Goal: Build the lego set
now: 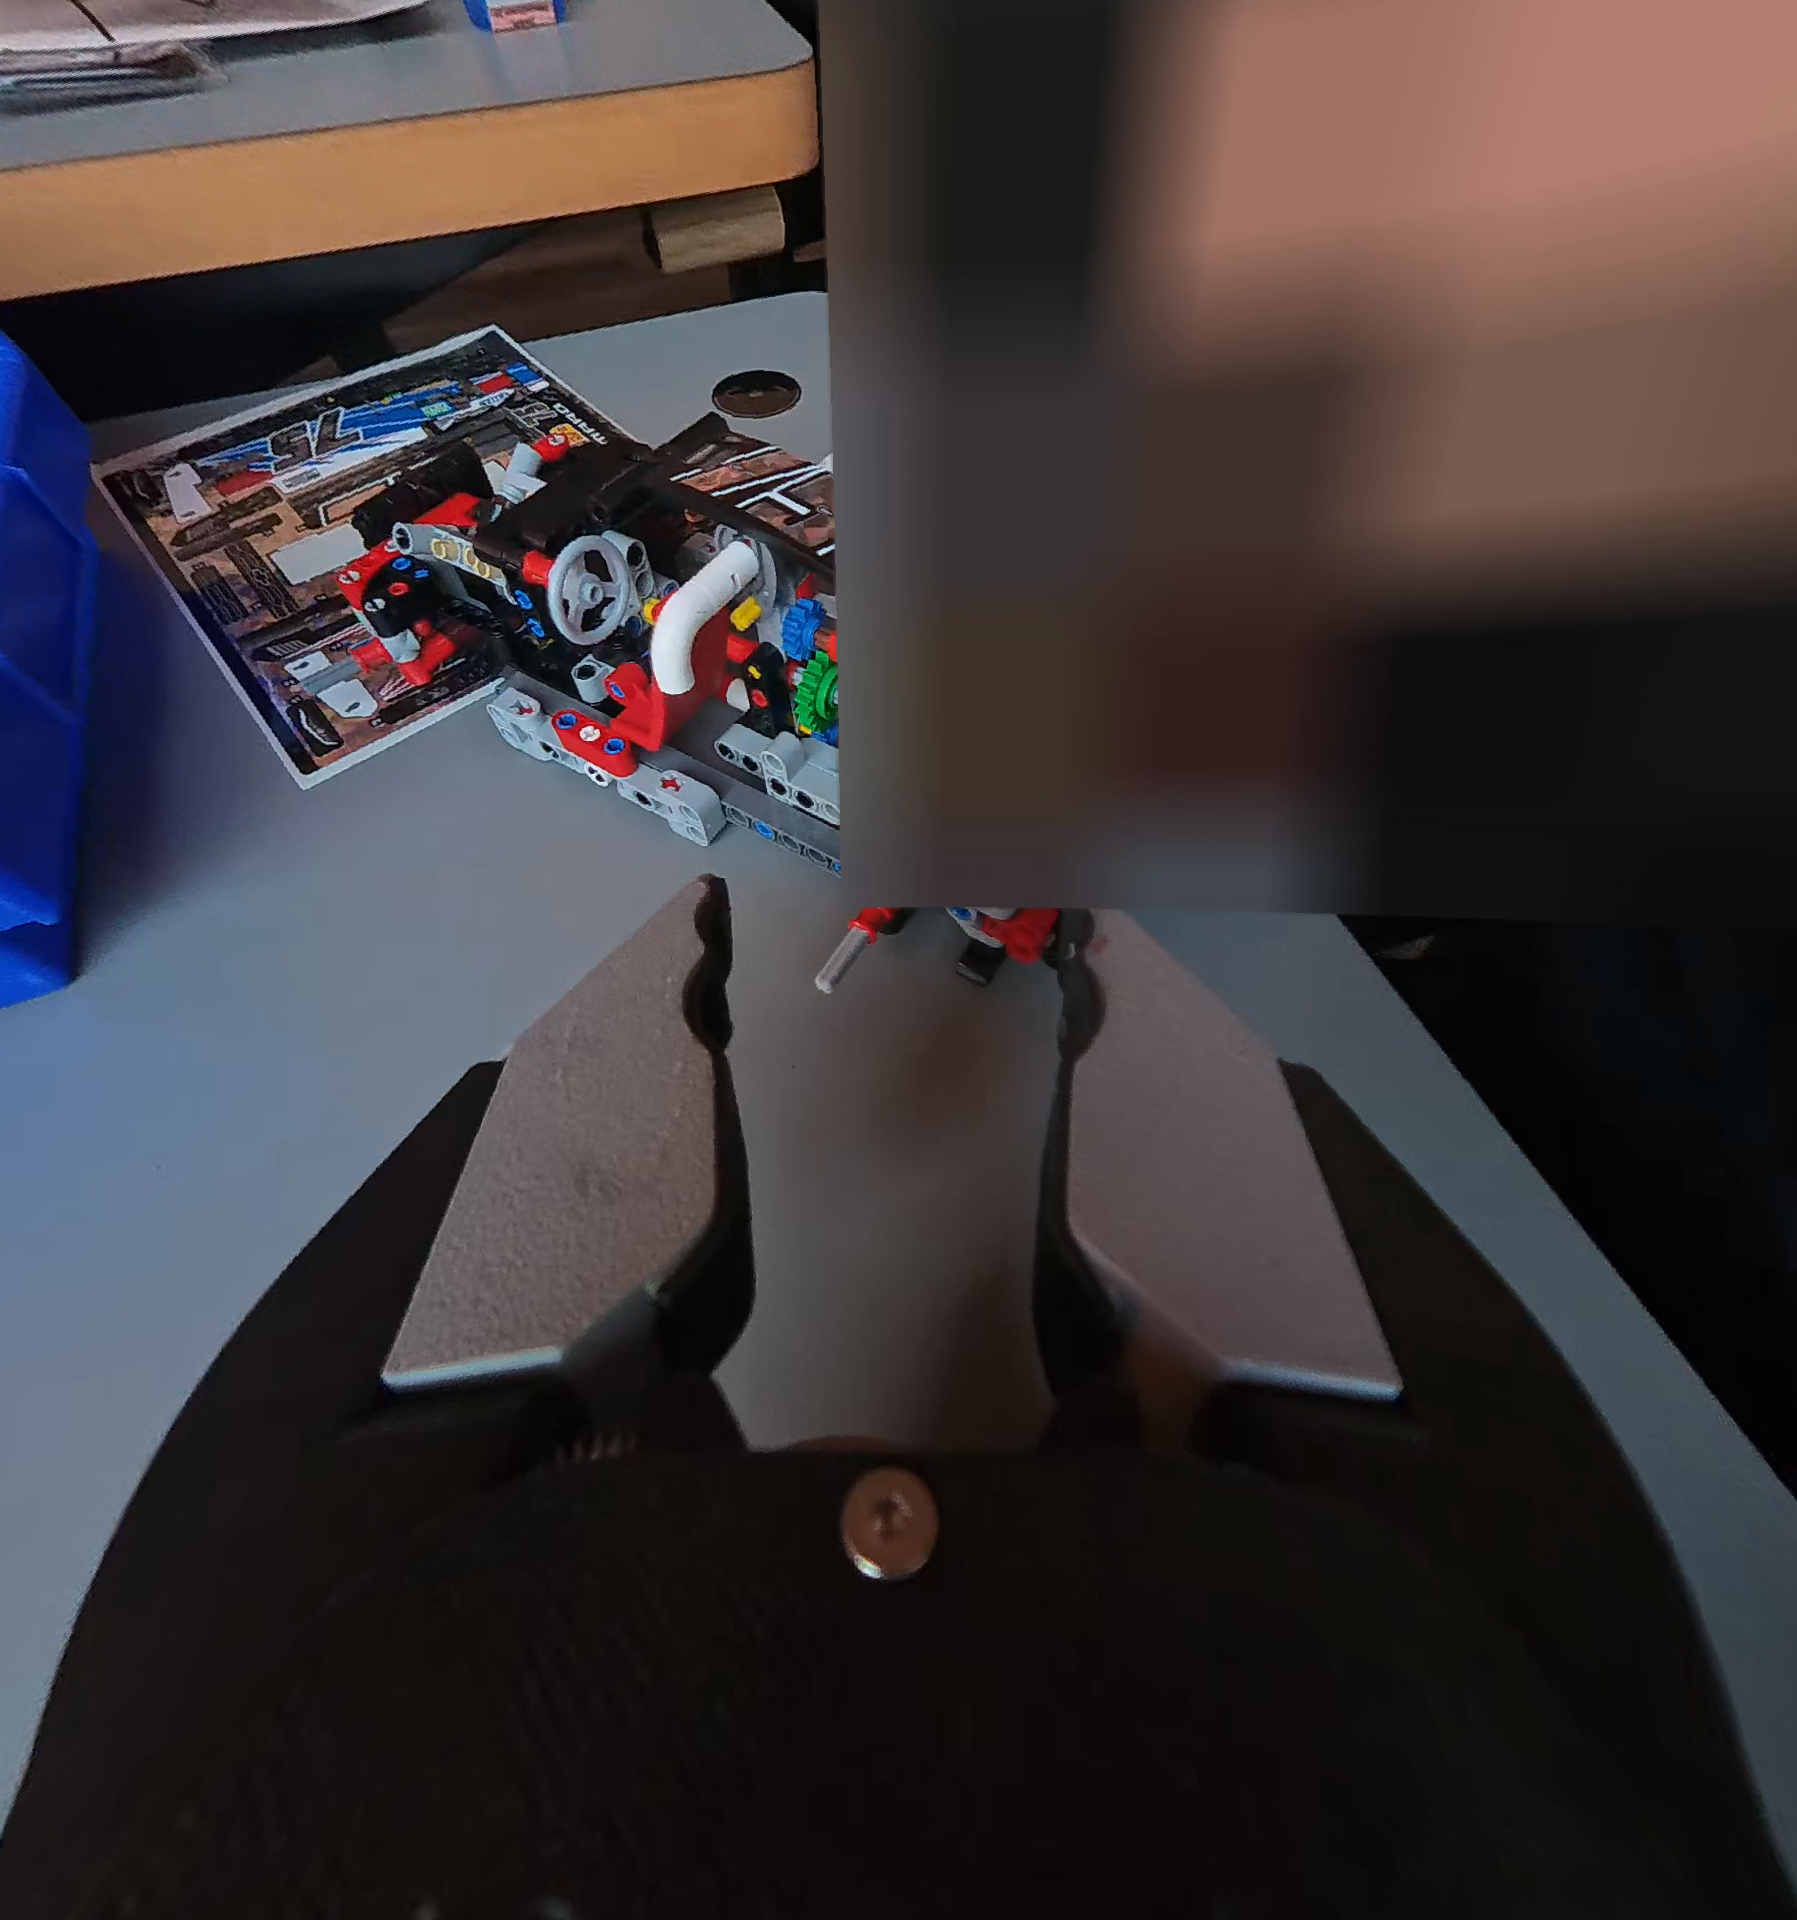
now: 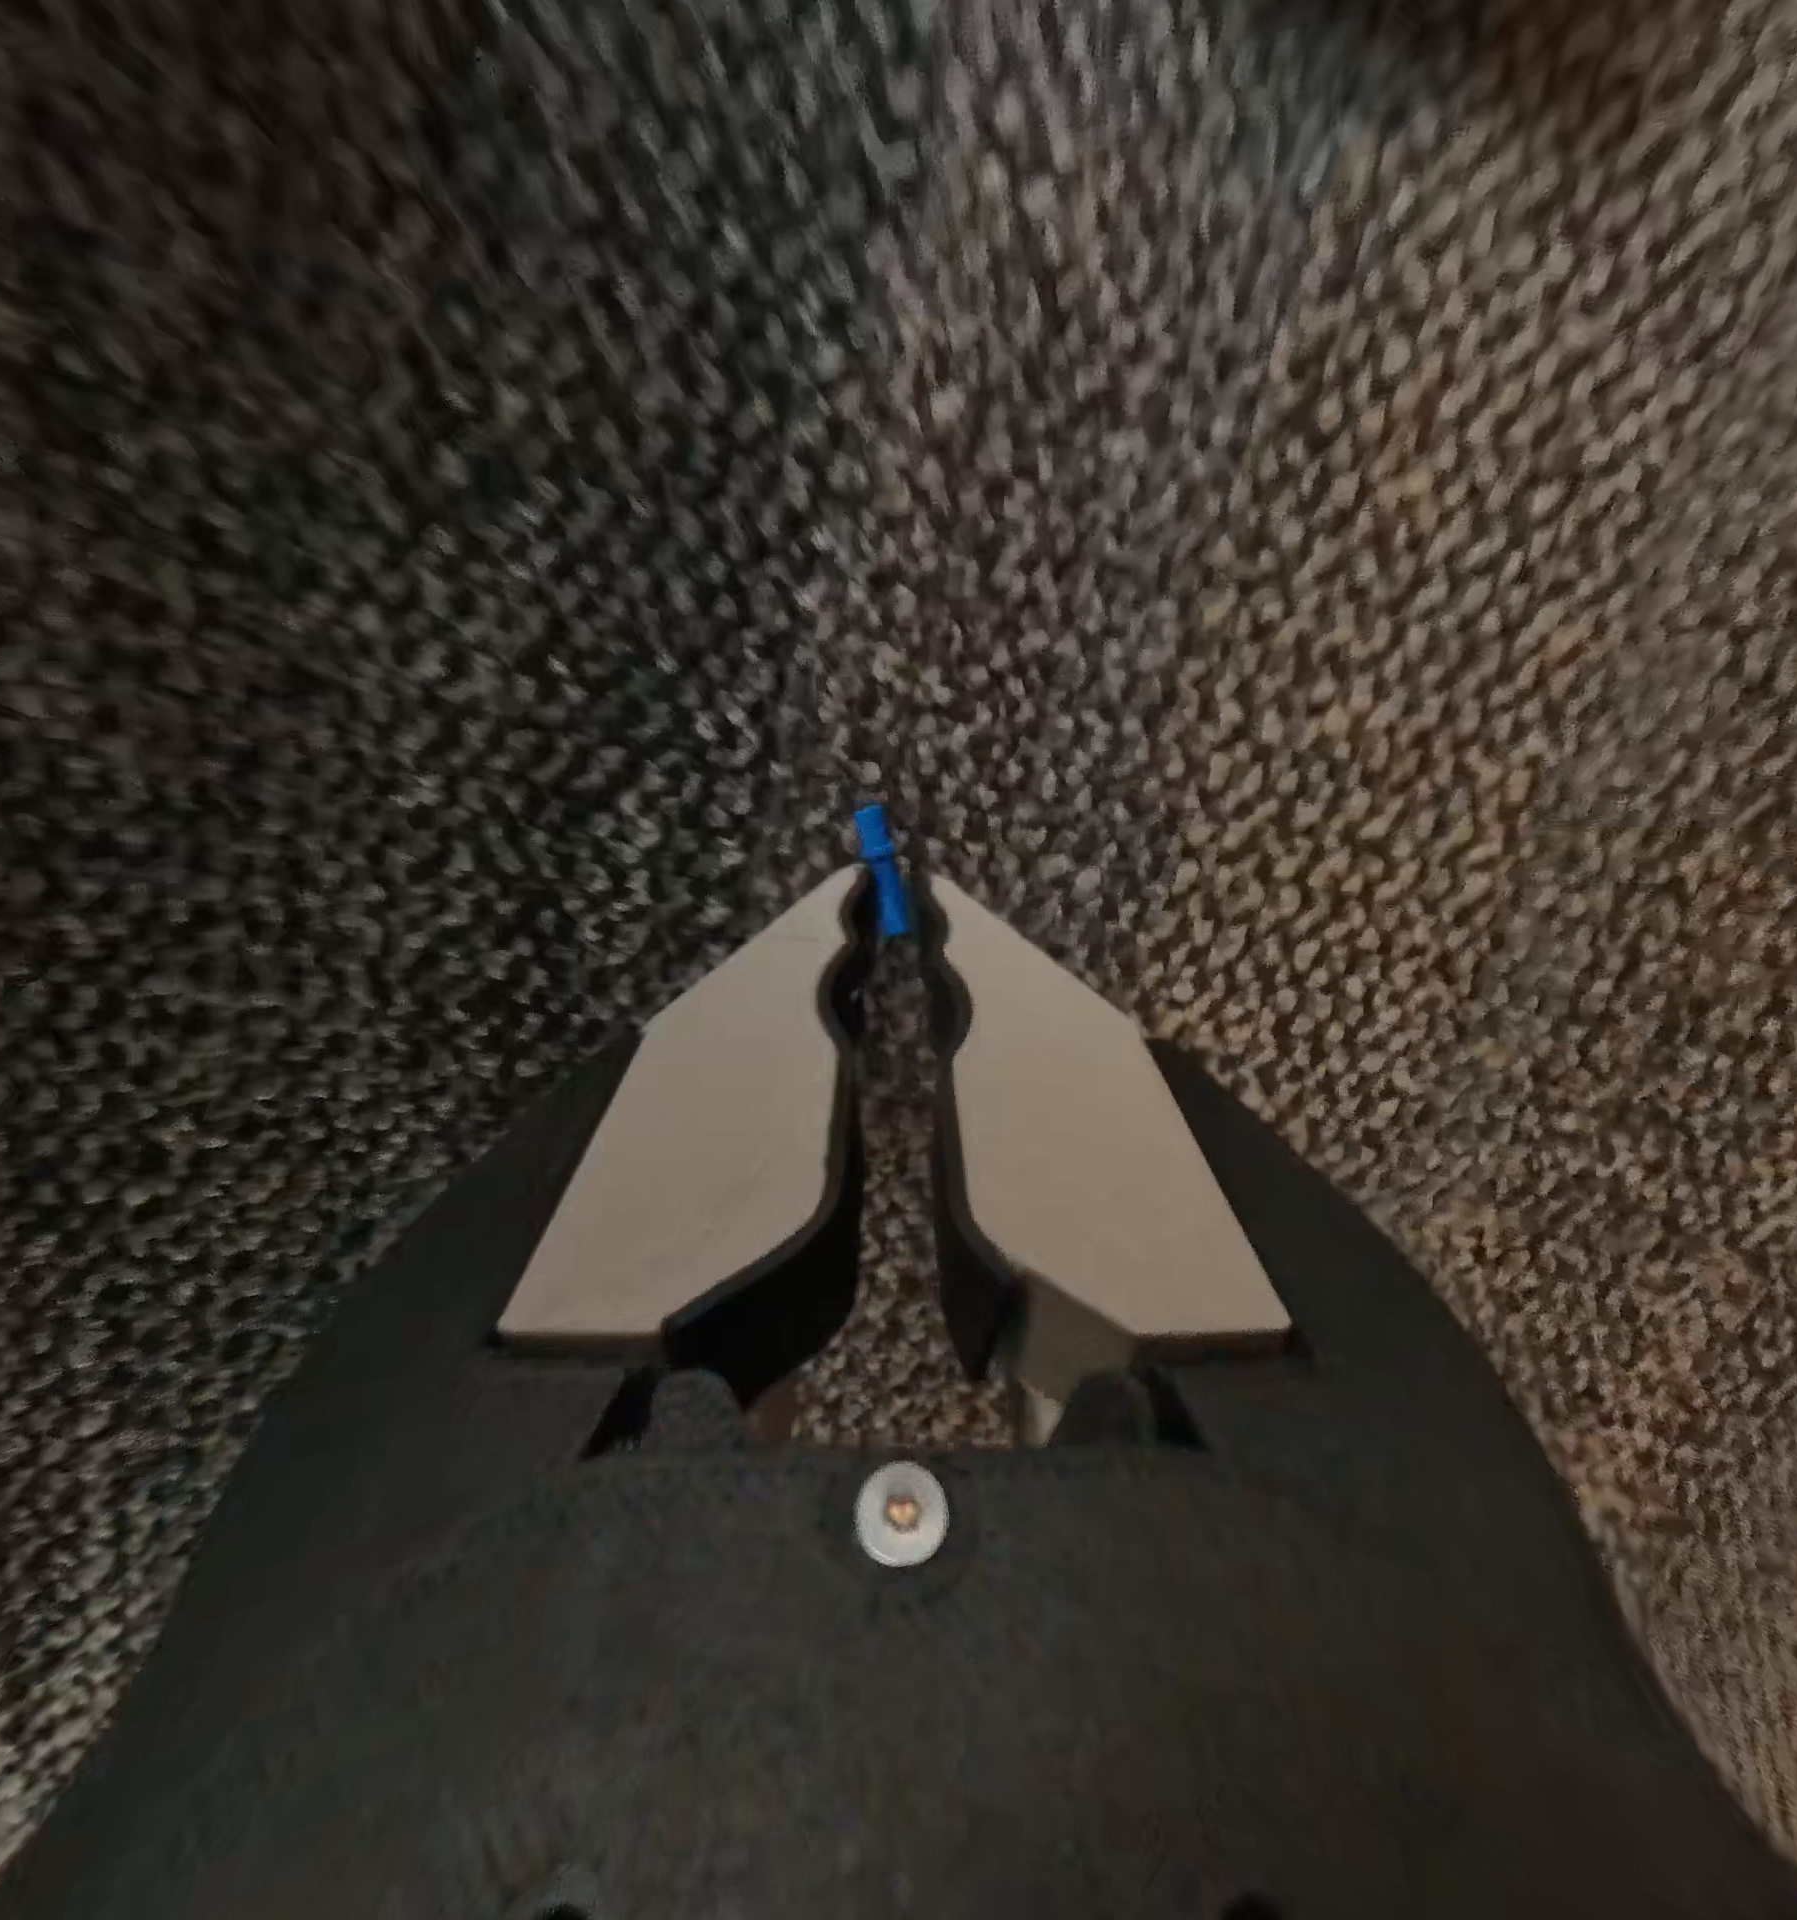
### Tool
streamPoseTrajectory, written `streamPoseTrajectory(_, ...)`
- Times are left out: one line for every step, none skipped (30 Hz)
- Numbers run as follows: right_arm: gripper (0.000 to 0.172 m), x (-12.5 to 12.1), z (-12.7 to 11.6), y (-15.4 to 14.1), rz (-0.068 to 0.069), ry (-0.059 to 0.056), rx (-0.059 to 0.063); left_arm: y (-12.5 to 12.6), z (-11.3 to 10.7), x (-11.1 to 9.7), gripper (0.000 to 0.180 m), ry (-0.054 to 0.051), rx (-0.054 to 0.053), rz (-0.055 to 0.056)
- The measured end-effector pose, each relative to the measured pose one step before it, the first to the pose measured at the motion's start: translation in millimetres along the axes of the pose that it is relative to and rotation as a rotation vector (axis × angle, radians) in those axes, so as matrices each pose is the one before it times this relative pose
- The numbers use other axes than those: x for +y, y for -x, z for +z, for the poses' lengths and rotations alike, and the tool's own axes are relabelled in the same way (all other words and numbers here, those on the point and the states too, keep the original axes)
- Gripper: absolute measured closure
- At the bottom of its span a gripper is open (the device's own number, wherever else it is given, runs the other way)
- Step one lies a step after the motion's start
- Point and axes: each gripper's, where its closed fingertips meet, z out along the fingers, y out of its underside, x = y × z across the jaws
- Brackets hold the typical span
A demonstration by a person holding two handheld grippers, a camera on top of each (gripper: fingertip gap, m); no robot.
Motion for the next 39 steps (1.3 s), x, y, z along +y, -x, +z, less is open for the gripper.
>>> streamPoseTrajectory(0.166,1.03,3.26,-1.69,0.0088,0.0027,0.0088,0.06,-0.49,-0.46,0.121,-0.0046,0.0033,-0.004)
streamPoseTrajectory(0.167,-2.05,1.52,-0.64,-0.0006,-0.0116,-0.0002,-0.03,-0.53,-0.68,0.122,-0.0057,0.0049,-0.0052)
streamPoseTrajectory(0.168,-0.78,0.63,-0.24,-0.0045,0.0048,-0.006,0.77,-0.68,-0.66,0.124,-0.0062,-0.0012,-0.0061)
streamPoseTrajectory(0.169,0.25,0.09,-0.01,0.0068,0.0156,-0.012,0.75,-0.55,-0.52,0.125,-0.0053,-0.0024,-0.0043)
streamPoseTrajectory(0.17,1.34,-1.52,1.13,0.0242,0.0223,-0.0215,-0.02,-0.54,-0.62,0.126,-0.0051,0.0029,-0.0017)
streamPoseTrajectory(0.171,-0.8,-5.29,1.06,0.0557,-0.0082,-0.0246,-0.01,-0.58,-0.8,0.128,-0.0068,0.004,-0.0027)
streamPoseTrajectory(0.171,-3.96,-10.3,-0.96,0.0953,-0.0545,-0.019,0.01,-0.38,-0.71,0.128,-0.0058,0.0063,-0.0043)
streamPoseTrajectory(0.171,-4.52,-14.27,-1.97,0.1246,-0.0724,-0.0207,-0.47,-0.34,-0.55,0.129,-0.0041,0.009,-0.004)
streamPoseTrajectory(0.171,-5.36,-16.96,-0.08,0.128,-0.081,-0.0322,-0.58,-0.21,-0.3,0.129,-0.0025,0.0055,-0.0008)
streamPoseTrajectory(0.171,-6.6,-19.21,2.35,0.1022,-0.0815,-0.032,-0.68,-0.25,-0.14,0.13,-0.0018,0.0018,0.0048)
streamPoseTrajectory(0.171,-7.1,-20.5,5.51,0.0599,-0.0693,-0.0267,-1.06,-0.14,-0.33,0.13,-0.0024,0.0004,0.0096)
streamPoseTrajectory(0.171,-7.24,-20.56,10.39,0.0284,-0.0504,-0.0343,-1.1,-0.13,-0.19,0.13,-0.002,0.0005,0.0107)
streamPoseTrajectory(0.172,-8.5,-20.89,14.03,0.0115,-0.0388,-0.0368,-1.04,-0.07,-0.04,0.13,-0.0001,0.0004,0.0088)
streamPoseTrajectory(0.172,-11.34,-21.65,17.16,0.0045,-0.0393,-0.0386,-0.8,0.15,0.19,0.13,0.0012,0.0017,0.0066)
streamPoseTrajectory(0.172,-14.8,-22.4,20.69,0.0042,-0.0409,-0.0447,-0.92,0.17,0.14,0.13,0.0019,0.0032,0.005)
streamPoseTrajectory(0.172,-18.42,-22.92,24.12,0.0035,-0.0423,-0.0487,-0.51,0.17,0.31,0.129,0.0024,-0.0004,0.0053)
streamPoseTrajectory(0.171,-22.27,-23.27,27.24,-0.0086,-0.0426,-0.0489,-0.06,-0.27,-0.23,0.128,-0.0023,-0.0065,0.0072)
streamPoseTrajectory(0.171,-26.22,-23.49,29.0,-0.0288,-0.0432,-0.0397,0.2,-1.0,-1.19,0.127,-0.009,-0.012,0.01)
streamPoseTrajectory(0.172,-30.23,-22.96,29.8,-0.0387,-0.0466,-0.0319,0.54,-1.86,-1.78,0.126,-0.0152,-0.0178,0.0113)
streamPoseTrajectory(0.172,-33.6,-21.61,30.7,-0.0331,-0.0515,-0.0358,0.21,-2.42,-1.97,0.127,-0.0161,-0.02,0.0063)
streamPoseTrajectory(0.171,-35.44,-18.77,31.62,-0.0257,-0.0552,-0.0428,-1.61,-2.7,-1.28,0.131,-0.0094,-0.0114,-0.0018)
streamPoseTrajectory(0.171,-34.8,-14.81,30.68,-0.0281,-0.054,-0.0377,-5.06,-2.71,-3.12,0.135,-0.0104,0.0004,-0.0135)
streamPoseTrajectory(0.171,-32.24,-10.09,29.53,-0.0377,-0.0464,-0.0335,-7.34,-2.68,-7.12,0.14,-0.0158,0.0021,-0.0268)
streamPoseTrajectory(0.171,-28.49,-5.49,28.93,-0.0437,-0.0331,-0.0382,-9.72,-2.17,-9.84,0.148,-0.019,0.0034,-0.036)
streamPoseTrajectory(0.171,-25.11,-1.6,27.74,-0.0464,-0.023,-0.0397,-15.86,-0.87,-10.79,0.155,-0.0265,0.0297,-0.0384)
streamPoseTrajectory(0.171,-22.01,1.42,25.31,-0.0487,-0.0159,-0.0313,-23.08,2.06,-8.85,0.159,-0.0205,0.0671,-0.0467)
streamPoseTrajectory(0.171,-18.93,3.46,21.72,-0.0502,-0.0077,-0.0146,-21.76,5.6,-1.72,0.163,0.017,0.0557,-0.0587)
streamPoseTrajectory(0.171,-16.92,4.43,19.62,-0.0515,-0.0068,-0.0065,-16.93,7.25,4.16,0.161,0.0414,0.0229,-0.053)
streamPoseTrajectory(0.171,-15.99,5.13,18.9,-0.0479,-0.0114,-0.0055,-19.41,7.0,5.39,0.157,0.0309,0.0393,-0.0343)
streamPoseTrajectory(0.172,-15.03,5.99,18.67,-0.041,-0.0141,-0.0079,-21.18,6.41,5.29,0.158,0.0106,0.0527,-0.0249)
streamPoseTrajectory(0.172,-12.32,7.03,17.62,-0.0285,-0.0058,-0.0098,-18.49,5.67,6.38,0.16,0.0078,0.0411,-0.0237)
streamPoseTrajectory(0.171,-7.97,8.26,15.77,-0.0092,0.0148,-0.0092,-15.46,4.49,7.12,0.16,0.0108,0.0304,-0.0221)
streamPoseTrajectory(0.171,-3.95,8.56,14.65,0.0043,0.0354,-0.015,-12.4,2.66,6.16,0.159,0.0071,0.0203,-0.0177)
streamPoseTrajectory(0.171,-0.64,7.8,12.91,0.0018,0.0517,-0.0148,-8.51,0.78,4.63,0.159,-0.0001,0.0026,-0.0097)
streamPoseTrajectory(0.171,0.82,5.98,9.18,-0.014,0.0586,0.0011,-6.92,-0.65,3.14,0.157,-0.0062,0.0003,-0.0016)
streamPoseTrajectory(0.171,0.22,4.07,7.02,-0.0305,0.0502,0.0098,-6.74,-1.5,2.58,0.157,-0.0048,0.0056,-0.0037)
streamPoseTrajectory(0.171,-1.42,3.07,7.62,-0.028,0.0355,0.0021,-5.71,-1.73,2.96,0.156,0.0011,0.0069,-0.0131)
streamPoseTrajectory(0.171,-2.27,2.95,8.65,-0.0173,0.0275,-0.0096,-4.66,-1.85,2.42,0.155,-0.0029,0.005,-0.0165)
streamPoseTrajectory(0.171,-0.75,3.39,7.4,-0.0152,0.0319,-0.0047,-4.86,-1.97,1.32,0.155,-0.0126,0.0093,-0.013)
